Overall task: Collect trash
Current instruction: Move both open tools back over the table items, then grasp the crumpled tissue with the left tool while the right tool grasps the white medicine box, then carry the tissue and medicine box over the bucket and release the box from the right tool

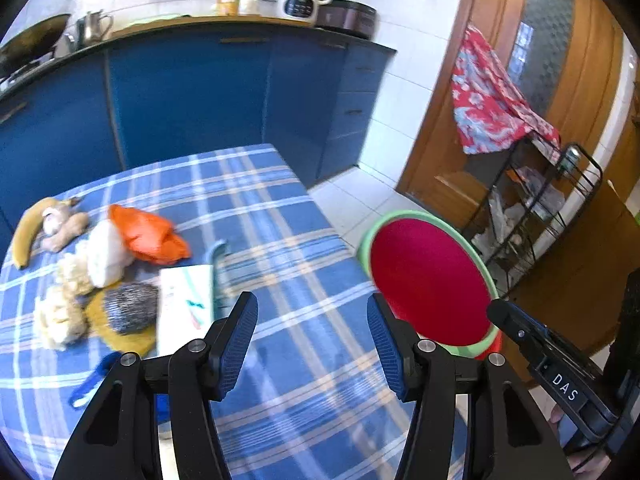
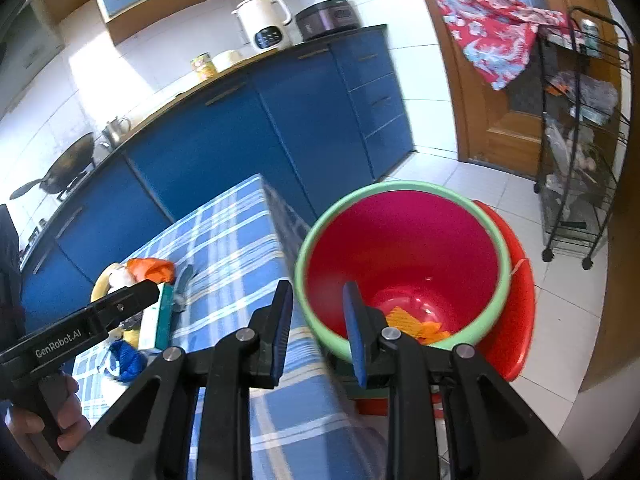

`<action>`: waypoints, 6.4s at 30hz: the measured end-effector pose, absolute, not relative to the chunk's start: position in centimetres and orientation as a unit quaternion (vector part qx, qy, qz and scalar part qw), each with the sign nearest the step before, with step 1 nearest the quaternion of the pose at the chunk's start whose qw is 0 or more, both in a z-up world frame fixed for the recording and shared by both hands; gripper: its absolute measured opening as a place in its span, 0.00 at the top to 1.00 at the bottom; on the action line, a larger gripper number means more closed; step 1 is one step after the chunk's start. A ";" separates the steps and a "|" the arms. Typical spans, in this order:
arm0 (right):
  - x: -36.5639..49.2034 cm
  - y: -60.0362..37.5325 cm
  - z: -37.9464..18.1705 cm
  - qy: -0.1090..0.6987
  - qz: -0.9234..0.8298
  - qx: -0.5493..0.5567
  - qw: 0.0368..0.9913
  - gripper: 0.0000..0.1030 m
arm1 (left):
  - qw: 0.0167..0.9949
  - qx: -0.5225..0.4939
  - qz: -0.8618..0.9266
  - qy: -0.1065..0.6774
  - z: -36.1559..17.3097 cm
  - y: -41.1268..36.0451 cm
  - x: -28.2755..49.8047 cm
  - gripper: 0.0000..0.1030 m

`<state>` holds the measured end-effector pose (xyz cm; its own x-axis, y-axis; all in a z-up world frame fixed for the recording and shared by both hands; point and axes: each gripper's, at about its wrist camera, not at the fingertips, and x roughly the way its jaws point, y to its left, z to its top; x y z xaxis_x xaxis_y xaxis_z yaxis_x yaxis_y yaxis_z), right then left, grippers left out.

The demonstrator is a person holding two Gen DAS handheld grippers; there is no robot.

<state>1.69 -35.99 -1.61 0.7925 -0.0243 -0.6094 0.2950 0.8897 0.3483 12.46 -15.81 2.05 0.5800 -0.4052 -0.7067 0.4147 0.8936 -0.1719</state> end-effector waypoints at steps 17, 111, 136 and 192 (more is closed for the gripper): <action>6.1 -28.1 -1.1 0.340 -0.008 0.185 0.922 0.69 | 0.912 -0.038 -0.135 0.385 2.3 -4.8 14.0 0.43; 13.0 -18.3 -4.7 0.413 0.049 0.136 0.899 0.45 | 0.899 -0.164 -0.085 0.396 -3.4 7.0 16.8 0.60; 6.3 -25.4 0.3 0.344 0.006 0.177 0.922 0.45 | 0.921 -0.082 -0.147 0.352 3.1 -1.3 10.4 0.60; 4.1 -43.8 -6.2 0.357 -0.152 0.260 0.884 0.45 | 0.854 0.041 -0.310 0.416 -2.2 -25.5 14.6 0.60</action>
